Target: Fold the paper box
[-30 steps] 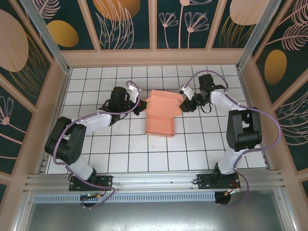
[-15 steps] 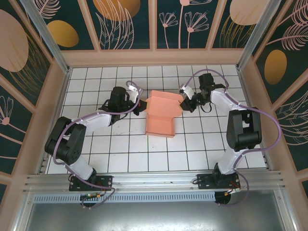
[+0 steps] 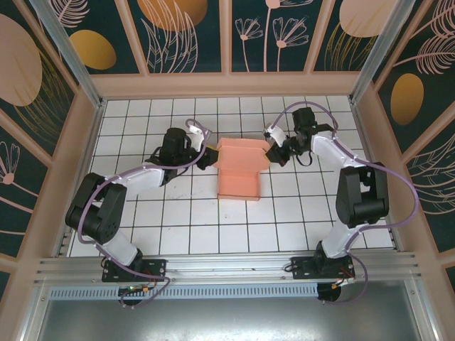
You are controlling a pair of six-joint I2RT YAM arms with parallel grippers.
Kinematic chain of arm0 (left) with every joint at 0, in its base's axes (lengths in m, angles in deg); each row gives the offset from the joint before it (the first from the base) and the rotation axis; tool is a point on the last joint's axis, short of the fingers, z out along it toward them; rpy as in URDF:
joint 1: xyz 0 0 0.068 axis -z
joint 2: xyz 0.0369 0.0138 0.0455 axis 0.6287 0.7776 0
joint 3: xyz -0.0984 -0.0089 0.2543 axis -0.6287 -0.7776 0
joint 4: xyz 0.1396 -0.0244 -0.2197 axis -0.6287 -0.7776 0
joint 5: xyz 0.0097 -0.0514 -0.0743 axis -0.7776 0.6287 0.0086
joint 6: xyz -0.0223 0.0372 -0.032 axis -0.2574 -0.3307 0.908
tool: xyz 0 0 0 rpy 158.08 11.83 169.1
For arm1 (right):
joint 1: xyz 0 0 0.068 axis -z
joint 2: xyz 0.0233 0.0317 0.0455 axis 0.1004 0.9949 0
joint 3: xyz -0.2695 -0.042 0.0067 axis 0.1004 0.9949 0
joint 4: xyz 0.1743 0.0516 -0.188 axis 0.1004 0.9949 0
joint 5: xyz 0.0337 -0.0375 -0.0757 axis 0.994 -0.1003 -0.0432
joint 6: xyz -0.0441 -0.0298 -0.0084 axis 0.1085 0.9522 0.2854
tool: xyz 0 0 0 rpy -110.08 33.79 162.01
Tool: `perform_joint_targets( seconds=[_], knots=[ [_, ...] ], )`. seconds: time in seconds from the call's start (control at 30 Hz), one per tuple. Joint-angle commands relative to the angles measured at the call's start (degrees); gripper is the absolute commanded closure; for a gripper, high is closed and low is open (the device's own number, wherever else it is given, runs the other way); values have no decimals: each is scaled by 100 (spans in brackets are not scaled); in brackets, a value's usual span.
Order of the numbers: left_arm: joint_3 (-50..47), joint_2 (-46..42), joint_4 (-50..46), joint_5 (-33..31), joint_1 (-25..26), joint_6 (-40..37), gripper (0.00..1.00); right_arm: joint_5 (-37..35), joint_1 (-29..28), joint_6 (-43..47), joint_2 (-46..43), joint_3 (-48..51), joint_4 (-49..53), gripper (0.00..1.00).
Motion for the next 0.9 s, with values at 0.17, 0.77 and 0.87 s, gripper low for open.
perform_joint_targets(
  seconds=[0.17, 0.77, 0.87],
  knots=[
    [157, -654, -449, -404, -39, -276, 42, -716, -222, -112, -607, 291, -260, 100],
    [1788, -272, -3316, -436, -17, -1591, 36, -997, -430, -242, -847, 398, -359, 100],
    [1814, -224, -3418, -358, 31, -1573, 35, -1036, -440, -285, -842, 399, -366, 100]
  ],
)
